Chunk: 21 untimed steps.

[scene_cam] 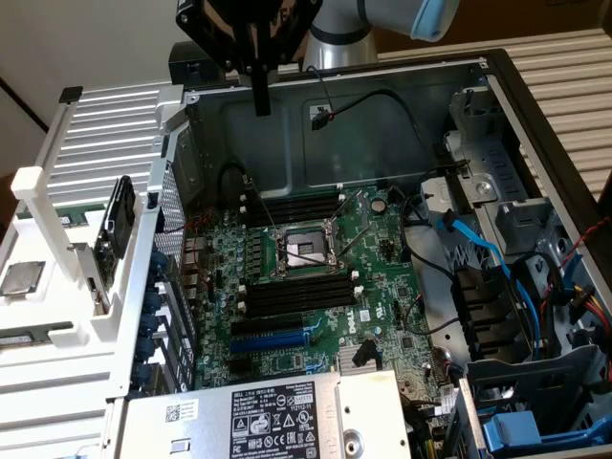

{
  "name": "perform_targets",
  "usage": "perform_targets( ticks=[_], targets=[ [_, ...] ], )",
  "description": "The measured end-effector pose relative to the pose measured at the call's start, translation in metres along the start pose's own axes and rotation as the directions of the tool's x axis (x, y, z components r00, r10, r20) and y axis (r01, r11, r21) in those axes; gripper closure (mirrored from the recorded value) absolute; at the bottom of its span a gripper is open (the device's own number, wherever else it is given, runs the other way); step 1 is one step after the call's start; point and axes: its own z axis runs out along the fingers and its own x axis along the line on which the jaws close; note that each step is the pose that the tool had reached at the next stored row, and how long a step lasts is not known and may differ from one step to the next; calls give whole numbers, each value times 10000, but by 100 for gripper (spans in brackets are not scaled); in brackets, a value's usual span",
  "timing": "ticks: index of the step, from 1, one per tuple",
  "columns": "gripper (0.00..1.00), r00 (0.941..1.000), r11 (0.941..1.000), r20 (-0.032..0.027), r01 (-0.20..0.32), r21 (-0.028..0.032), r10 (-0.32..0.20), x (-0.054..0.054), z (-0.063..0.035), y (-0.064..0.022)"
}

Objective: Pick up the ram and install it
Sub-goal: 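Reach for the ram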

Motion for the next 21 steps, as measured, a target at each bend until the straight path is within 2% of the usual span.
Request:
perform_targets(
  ticks=[3, 7, 8, 12, 16, 17, 21],
  targets=[
    [90, 10000, 10000, -16, 58, -9, -58, 98, -2, 0],
    [90, 9999, 10000, -80, 82, -12, -82, 247, 1, 0],
    [90, 9999, 10000, -118, 81, -11, -81, 287, 5, 0],
    [90, 9993, 10000, -358, 62, -13, -62, 463, 29, -2],
    [90, 9985, 10000, -549, 46, -15, -47, 644, 57, -4],
    [90, 9983, 10000, -577, 44, -14, -45, 688, 66, -5],
    [90, 9981, 10000, -614, 41, -15, -42, 873, 110, -8]
  ],
)
